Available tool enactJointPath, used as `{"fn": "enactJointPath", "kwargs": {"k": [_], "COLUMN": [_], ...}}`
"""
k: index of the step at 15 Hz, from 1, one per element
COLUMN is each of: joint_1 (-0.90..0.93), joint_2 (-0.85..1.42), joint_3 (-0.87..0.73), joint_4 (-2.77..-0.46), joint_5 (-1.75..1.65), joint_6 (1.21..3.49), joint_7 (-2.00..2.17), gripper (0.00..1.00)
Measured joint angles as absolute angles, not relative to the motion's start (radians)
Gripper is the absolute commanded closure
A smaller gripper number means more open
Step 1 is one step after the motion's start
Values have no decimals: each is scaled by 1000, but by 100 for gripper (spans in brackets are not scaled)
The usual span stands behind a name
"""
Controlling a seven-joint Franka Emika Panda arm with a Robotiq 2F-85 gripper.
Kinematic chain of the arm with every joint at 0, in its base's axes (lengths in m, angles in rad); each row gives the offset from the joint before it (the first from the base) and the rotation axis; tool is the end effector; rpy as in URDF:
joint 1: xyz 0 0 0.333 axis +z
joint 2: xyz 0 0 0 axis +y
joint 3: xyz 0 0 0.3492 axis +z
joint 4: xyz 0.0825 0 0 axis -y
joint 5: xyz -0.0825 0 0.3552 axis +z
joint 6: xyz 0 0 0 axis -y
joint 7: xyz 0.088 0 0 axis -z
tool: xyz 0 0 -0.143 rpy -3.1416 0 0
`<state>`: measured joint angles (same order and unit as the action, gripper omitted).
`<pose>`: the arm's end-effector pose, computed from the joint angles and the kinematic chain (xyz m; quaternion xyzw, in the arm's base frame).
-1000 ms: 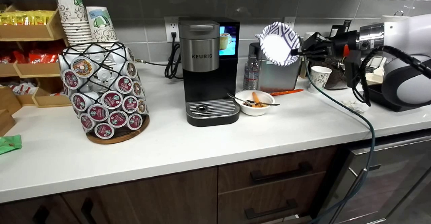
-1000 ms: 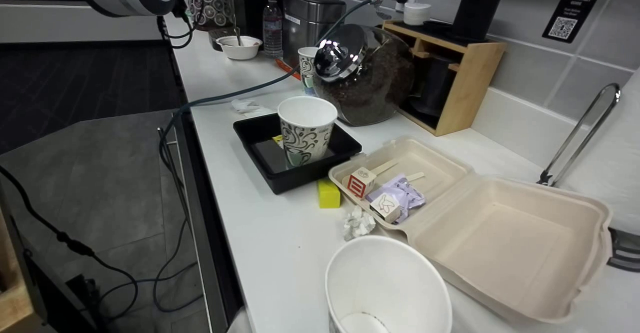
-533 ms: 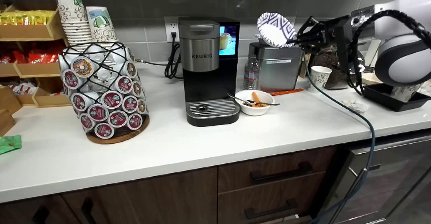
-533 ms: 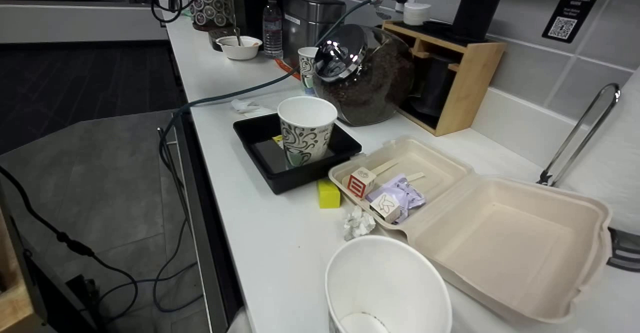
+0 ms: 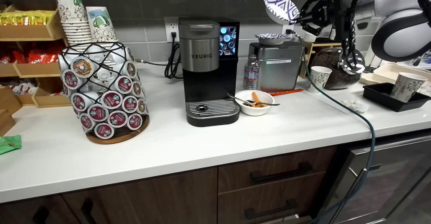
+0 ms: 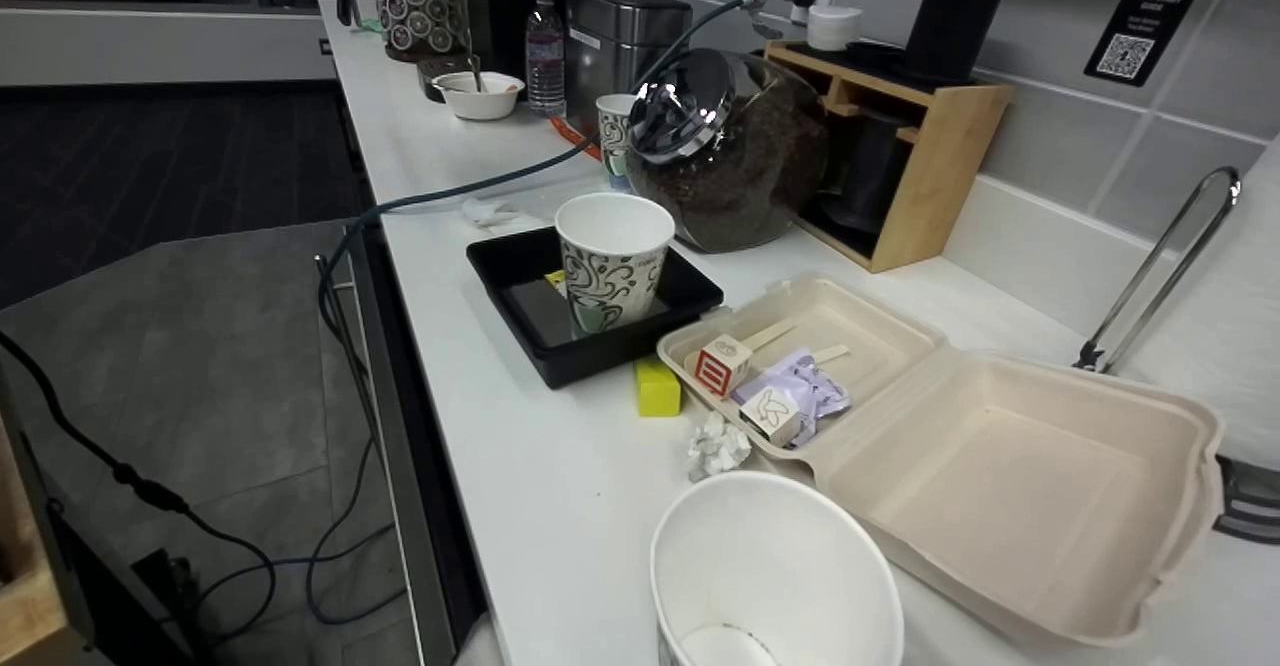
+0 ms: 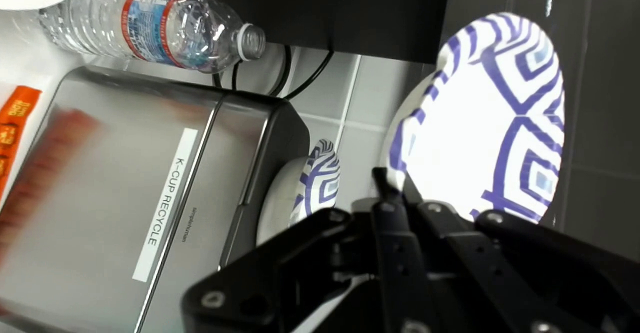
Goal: Empty the contents of the paper bowl onto the white bowl and then place the paper bowl on top of the recycling bin
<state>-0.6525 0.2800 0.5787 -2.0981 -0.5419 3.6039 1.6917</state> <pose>0.6259 -0.0091 0.5033 -0.6589 0.4668 -0.4016 0.4321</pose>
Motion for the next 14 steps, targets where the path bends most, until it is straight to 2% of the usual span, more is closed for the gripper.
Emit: {"fn": "enactJointPath", "kwargs": {"k": [3,8,11,14], "joint_1": [-644,-616,-563,-538], "joint_2": [277,223,181,162], "joint_3": [579,554,473,429], "joint_4": [-2088,-1967,-1873,-1840], "joint_5": [-484,-333,-371,-413], "joint_6": [3538,3193,3001,2951], "joint_7": [1706,1718,1756,1786], "gripper": [99,99,97,99]}}
